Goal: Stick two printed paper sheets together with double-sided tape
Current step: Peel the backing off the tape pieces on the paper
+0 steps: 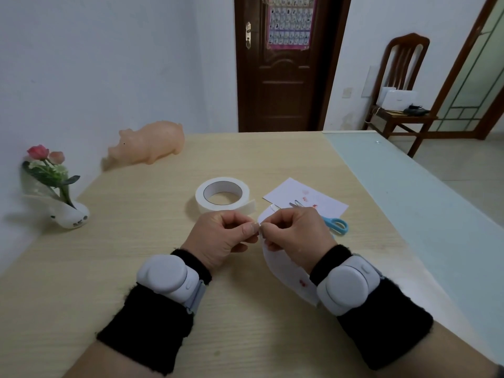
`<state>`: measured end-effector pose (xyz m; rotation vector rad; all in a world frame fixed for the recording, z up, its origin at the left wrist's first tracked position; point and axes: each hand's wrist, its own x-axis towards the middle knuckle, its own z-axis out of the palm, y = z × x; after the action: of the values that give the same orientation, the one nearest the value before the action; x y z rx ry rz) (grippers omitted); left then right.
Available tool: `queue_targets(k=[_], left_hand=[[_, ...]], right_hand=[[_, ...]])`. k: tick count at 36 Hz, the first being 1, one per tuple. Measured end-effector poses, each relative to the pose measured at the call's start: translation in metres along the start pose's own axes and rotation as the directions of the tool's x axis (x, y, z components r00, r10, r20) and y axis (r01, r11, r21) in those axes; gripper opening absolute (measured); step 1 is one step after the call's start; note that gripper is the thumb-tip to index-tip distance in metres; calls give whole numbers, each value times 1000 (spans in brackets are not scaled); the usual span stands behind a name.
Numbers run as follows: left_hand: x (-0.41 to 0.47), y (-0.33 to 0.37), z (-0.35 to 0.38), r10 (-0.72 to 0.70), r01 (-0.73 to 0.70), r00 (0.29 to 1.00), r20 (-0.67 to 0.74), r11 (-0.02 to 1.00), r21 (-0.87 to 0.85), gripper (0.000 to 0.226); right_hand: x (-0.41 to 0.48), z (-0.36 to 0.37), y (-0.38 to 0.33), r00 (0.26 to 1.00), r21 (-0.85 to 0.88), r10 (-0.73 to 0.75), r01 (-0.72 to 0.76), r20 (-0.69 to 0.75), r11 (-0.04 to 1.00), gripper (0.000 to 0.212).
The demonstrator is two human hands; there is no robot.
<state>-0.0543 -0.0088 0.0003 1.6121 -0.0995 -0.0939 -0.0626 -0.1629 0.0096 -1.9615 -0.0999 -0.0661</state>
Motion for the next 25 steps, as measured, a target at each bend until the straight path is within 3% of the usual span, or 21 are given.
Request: queue_targets(k=[25], left_hand=[[-1,-1,-1,16,-16,1000,10,1000,11,10]], right_hand=[[-2,-2,-2,996,185,63,-75,70,980,15]])
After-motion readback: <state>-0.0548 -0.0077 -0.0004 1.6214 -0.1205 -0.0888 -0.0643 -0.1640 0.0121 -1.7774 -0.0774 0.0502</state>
